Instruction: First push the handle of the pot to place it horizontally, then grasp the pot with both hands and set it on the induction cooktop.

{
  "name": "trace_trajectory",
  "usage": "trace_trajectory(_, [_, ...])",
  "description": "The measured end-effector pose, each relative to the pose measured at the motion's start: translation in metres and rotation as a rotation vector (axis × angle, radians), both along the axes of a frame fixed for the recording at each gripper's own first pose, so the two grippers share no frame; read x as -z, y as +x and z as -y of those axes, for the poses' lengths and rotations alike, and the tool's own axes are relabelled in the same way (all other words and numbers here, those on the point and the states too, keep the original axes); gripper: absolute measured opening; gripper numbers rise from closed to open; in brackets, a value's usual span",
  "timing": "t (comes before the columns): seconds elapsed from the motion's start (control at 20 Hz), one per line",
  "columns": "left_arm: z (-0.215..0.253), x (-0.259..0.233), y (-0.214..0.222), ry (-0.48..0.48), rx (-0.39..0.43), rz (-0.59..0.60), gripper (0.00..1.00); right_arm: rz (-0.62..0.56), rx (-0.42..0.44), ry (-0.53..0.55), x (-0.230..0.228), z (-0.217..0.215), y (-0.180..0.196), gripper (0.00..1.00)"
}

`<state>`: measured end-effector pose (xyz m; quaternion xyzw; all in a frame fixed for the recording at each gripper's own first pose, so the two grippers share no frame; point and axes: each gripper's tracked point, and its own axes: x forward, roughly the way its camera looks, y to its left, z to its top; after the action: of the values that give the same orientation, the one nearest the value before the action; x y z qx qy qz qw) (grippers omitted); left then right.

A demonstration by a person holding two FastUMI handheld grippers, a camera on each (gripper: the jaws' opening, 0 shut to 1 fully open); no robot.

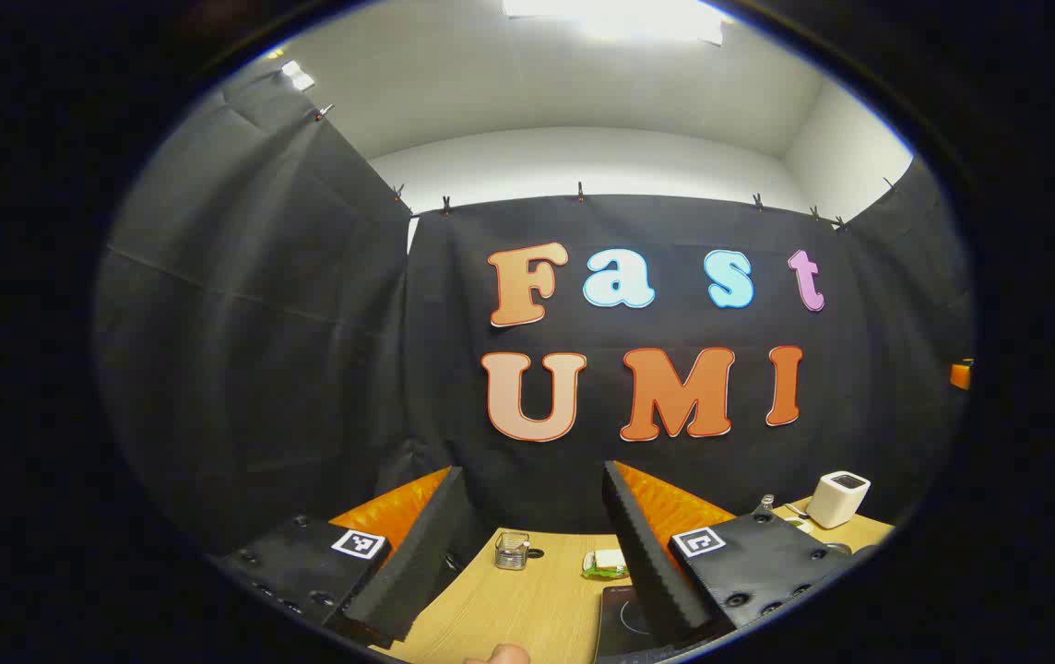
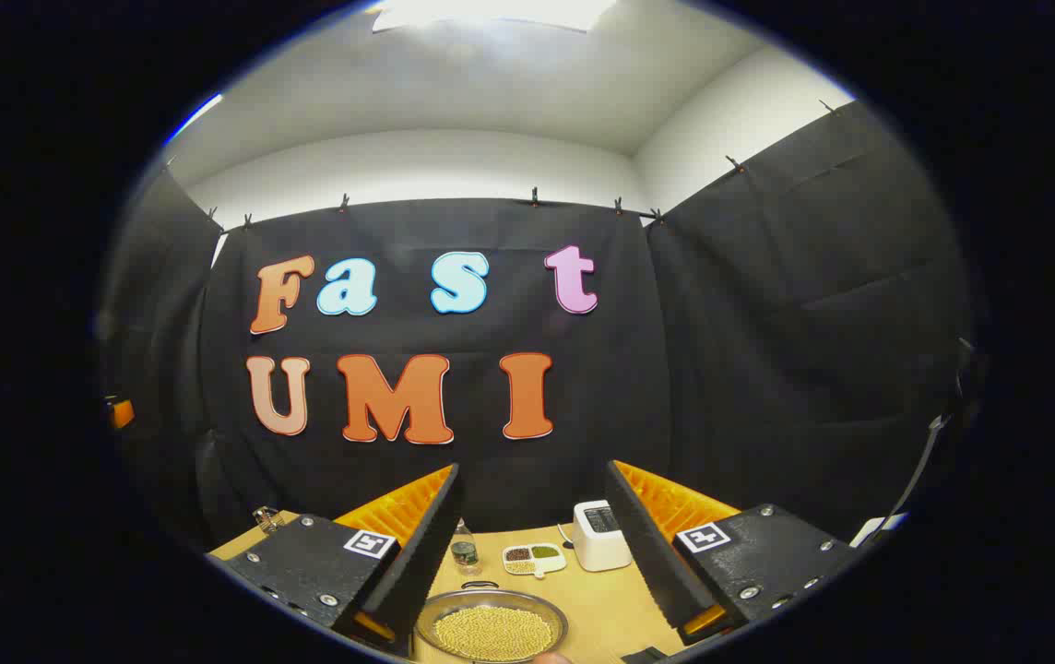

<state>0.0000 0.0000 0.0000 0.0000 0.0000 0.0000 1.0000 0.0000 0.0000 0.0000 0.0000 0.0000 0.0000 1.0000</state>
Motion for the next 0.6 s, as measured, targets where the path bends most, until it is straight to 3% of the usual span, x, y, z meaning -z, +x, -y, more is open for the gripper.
trace_trajectory(0.05, [-0.001,-0.004,-0.001,0.001,0.001,0.006,0.98,0.000,-0.002,-0.005,-0.001,-0.001,-0.001,0.95])
trace_trajectory(0.2, [-0.002,-0.012,-0.002,0.003,-0.004,0.036,0.97,0.015,0.011,-0.042,-0.004,-0.002,0.000,0.95])
trace_trajectory(0.3, [-0.003,-0.013,-0.001,0.007,-0.012,0.046,0.98,-0.002,-0.016,-0.042,0.002,-0.013,0.001,1.00])
trace_trajectory(0.35, [-0.004,-0.013,-0.002,0.009,-0.012,0.048,0.98,-0.015,-0.030,-0.039,0.007,-0.018,0.003,0.95])
trace_trajectory(0.6, [-0.010,-0.013,-0.002,0.023,-0.027,0.043,0.98,-0.046,-0.057,-0.059,0.014,-0.023,0.003,0.95])
